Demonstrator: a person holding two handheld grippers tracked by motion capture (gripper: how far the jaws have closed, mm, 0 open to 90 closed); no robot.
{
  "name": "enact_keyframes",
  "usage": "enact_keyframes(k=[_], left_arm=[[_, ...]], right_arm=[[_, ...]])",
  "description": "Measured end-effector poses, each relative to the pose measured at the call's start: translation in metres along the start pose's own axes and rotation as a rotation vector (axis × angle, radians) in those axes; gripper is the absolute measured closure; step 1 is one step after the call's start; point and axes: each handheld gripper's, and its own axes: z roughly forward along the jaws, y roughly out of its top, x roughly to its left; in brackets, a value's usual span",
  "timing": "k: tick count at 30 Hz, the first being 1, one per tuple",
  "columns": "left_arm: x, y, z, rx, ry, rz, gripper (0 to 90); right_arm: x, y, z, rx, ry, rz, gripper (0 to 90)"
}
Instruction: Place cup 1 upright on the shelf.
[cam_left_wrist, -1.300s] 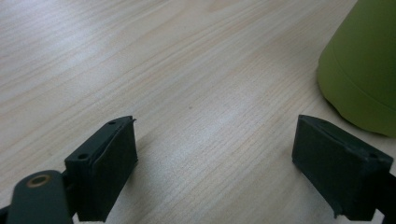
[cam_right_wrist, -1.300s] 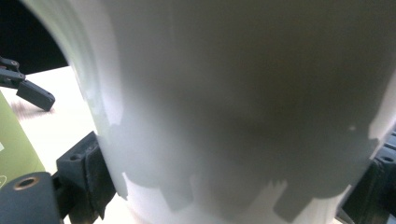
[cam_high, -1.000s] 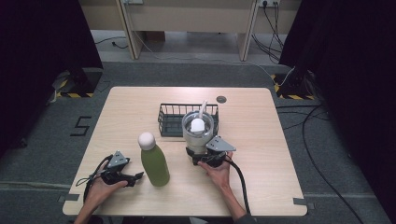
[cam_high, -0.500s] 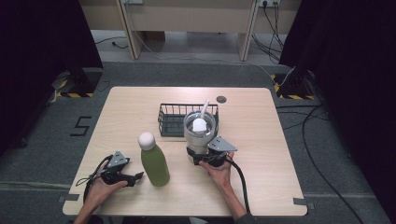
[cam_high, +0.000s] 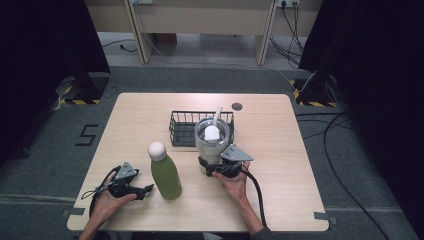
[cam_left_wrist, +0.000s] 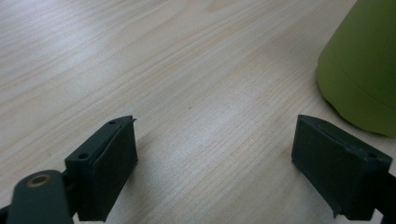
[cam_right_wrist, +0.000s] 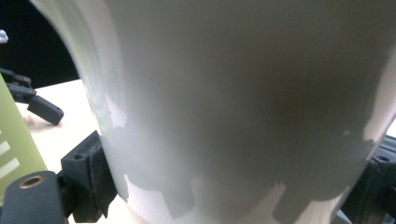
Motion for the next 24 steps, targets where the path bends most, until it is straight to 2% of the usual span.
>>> enact_keyframes(k=[11, 15, 24], left_arm=[[0.000, 0.000, 0.000, -0.001, 0.000, 0.000, 13.2], [0.000, 0.000, 0.000, 0.000, 0.000, 0.000, 13.2], [0.000, 0.000, 0.000, 0.000, 0.000, 0.000, 13.2]], right_arm=[[-0.006, 0.007, -0.004, 0.014, -0.020, 0.021, 11.3], [-0.008, 0.010, -0.005, 0.017, -0.028, 0.015, 11.3], [-0.009, 0.020, -0.008, 0.022, -0.024, 0.023, 11.3]])
